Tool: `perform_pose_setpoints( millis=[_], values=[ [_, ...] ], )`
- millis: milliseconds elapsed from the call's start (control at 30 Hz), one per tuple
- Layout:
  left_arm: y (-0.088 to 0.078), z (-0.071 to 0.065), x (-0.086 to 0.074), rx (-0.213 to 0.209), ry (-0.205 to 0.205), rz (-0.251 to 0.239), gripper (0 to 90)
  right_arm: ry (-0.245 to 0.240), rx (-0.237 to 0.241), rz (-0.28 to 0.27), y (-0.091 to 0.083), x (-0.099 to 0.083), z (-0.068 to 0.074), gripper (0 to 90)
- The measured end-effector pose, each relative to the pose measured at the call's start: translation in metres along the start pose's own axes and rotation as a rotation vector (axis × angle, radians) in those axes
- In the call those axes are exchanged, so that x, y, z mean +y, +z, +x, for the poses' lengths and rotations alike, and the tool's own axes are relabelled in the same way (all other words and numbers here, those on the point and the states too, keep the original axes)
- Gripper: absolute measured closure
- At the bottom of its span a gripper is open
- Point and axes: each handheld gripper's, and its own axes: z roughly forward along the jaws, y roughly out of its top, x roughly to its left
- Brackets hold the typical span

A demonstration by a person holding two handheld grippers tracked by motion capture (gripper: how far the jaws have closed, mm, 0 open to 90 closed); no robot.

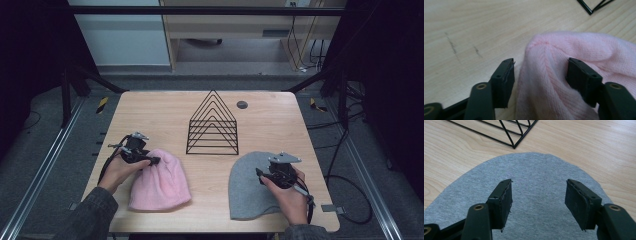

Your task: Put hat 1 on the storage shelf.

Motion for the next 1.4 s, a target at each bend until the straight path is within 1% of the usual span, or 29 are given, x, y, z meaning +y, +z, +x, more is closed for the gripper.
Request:
perform_pose_setpoints(
  millis=[67, 100, 133, 200, 267, 300, 333, 400, 467, 533, 567, 600, 667, 767, 800, 900, 1067, 1133, 1200, 1233, 1300, 1400],
  values=[
    [0.000, -0.002, 0.000, -0.009, 0.018, 0.003, 58.9, -0.001, -0.001, 0.000, 0.000, 0.001, 0.000, 38.5],
    [-0.001, -0.004, 0.000, -0.003, 0.033, 0.010, 64.9, -0.002, -0.007, -0.001, 0.000, 0.001, 0.000, 38.7],
    [-0.001, -0.006, 0.000, 0.002, 0.038, 0.013, 69.9, -0.003, -0.010, -0.001, 0.000, 0.001, 0.000, 38.7],
    [-0.001, -0.008, -0.001, 0.006, 0.042, 0.006, 73.8, -0.003, -0.009, -0.002, 0.000, 0.001, 0.000, 38.7],
    [-0.006, -0.012, -0.001, 0.028, 0.065, -0.009, 75.1, 0.001, -0.003, 0.004, 0.001, 0.002, 0.001, 38.8],
    [-0.010, -0.014, 0.000, 0.030, 0.067, -0.027, 75.4, -0.004, -0.007, 0.001, 0.001, 0.002, 0.000, 38.9],
    [-0.010, -0.014, 0.000, 0.030, 0.067, -0.027, 75.5, -0.004, -0.007, 0.001, 0.001, 0.002, 0.000, 38.9],
    [-0.018, -0.018, 0.000, 0.029, 0.067, -0.061, 75.7, -0.006, -0.007, -0.004, 0.001, 0.002, 0.000, 39.0],
    [-0.028, -0.023, 0.001, 0.034, 0.079, -0.091, 75.8, -0.006, -0.009, -0.003, 0.001, 0.002, 0.000, 39.0],
    [-0.039, -0.028, 0.003, 0.039, 0.103, -0.117, 76.0, -0.005, -0.011, -0.007, 0.001, 0.003, 0.001, 38.8],
    [-0.048, -0.033, 0.005, 0.042, 0.118, -0.141, 76.2, -0.011, -0.013, -0.008, 0.001, 0.002, 0.001, 38.5],
    [-0.048, -0.033, 0.005, 0.042, 0.118, -0.141, 76.2, -0.011, -0.013, -0.008, 0.001, 0.002, 0.001, 38.5],
    [-0.059, -0.039, 0.007, 0.040, 0.142, -0.168, 76.2, -0.013, -0.011, -0.009, 0.001, 0.002, 0.001, 38.2],
    [-0.069, -0.046, 0.009, 0.043, 0.170, -0.193, 76.1, -0.013, -0.012, -0.009, 0.001, 0.003, 0.002, 37.5],
    [-0.072, -0.049, 0.009, 0.042, 0.168, -0.209, 76.2, -0.017, -0.009, -0.010, 0.002, 0.003, 0.002, 37.2],
    [-0.076, -0.052, 0.010, 0.037, 0.173, -0.225, 76.2, -0.022, 0.001, -0.011, 0.001, 0.003, 0.004, 36.4],
    [-0.081, -0.055, 0.012, 0.032, 0.184, -0.248, 76.6, -0.030, 0.000, -0.020, 0.001, 0.004, 0.006, 36.2],
    [-0.086, -0.058, 0.013, 0.029, 0.189, -0.271, 76.7, -0.050, 0.013, -0.031, 0.000, 0.006, 0.010, 37.6],
    [-0.088, -0.059, 0.013, 0.026, 0.190, -0.276, 76.7, -0.054, 0.013, -0.035, 0.000, 0.007, 0.012, 37.7],
    [-0.093, -0.062, 0.016, 0.030, 0.204, -0.287, 76.7, -0.070, 0.025, -0.046, -0.001, 0.009, 0.016, 37.7],
    [-0.099, -0.065, 0.019, 0.028, 0.213, -0.303, 76.8, -0.081, 0.021, -0.049, -0.001, 0.010, 0.019, 37.5],
    [-0.103, -0.067, 0.022, 0.034, 0.225, -0.310, 76.8, -0.086, 0.024, -0.043, 0.000, 0.011, 0.021, 37.3]
  ],
)
